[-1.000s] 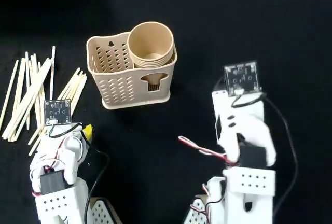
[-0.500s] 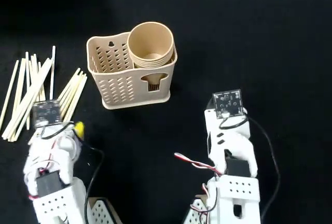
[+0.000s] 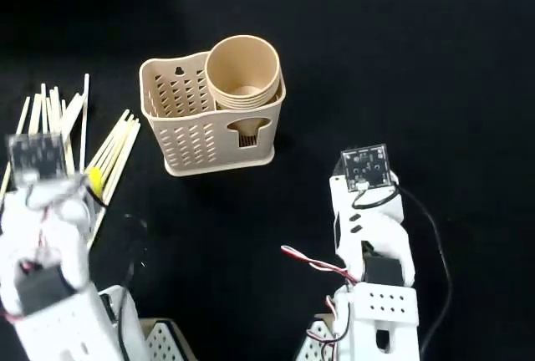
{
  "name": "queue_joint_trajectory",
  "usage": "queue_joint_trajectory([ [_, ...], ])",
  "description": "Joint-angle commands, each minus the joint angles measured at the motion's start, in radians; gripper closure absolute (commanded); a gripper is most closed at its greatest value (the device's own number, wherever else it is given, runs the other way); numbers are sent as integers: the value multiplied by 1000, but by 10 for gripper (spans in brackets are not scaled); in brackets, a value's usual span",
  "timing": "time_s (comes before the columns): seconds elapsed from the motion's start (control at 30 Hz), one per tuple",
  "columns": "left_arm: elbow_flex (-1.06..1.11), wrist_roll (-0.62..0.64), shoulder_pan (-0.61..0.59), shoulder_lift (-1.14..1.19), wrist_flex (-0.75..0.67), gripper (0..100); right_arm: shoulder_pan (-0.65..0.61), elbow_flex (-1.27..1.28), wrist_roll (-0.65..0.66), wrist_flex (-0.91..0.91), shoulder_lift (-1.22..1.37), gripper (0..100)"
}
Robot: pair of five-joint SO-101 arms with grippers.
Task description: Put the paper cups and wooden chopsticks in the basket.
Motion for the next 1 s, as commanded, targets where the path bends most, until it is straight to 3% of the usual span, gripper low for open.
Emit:
queue_joint_trajectory([
  [0.0, -229, -107, -38, 397, -25, 732, -12, -1, 9, 2, -10, 985],
  [0.23, -598, -227, -113, 918, -25, 732, -12, -1, 9, 2, -10, 985],
  [0.53, -978, -230, -70, 1462, -20, 734, -12, -1, 9, 2, -10, 985],
  [0.77, -1159, -229, -36, 1743, -15, 742, -12, -1, 9, 2, -10, 985],
  [0.97, -1193, -232, -30, 1777, -25, 926, -12, -1, 9, 2, -10, 985],
])
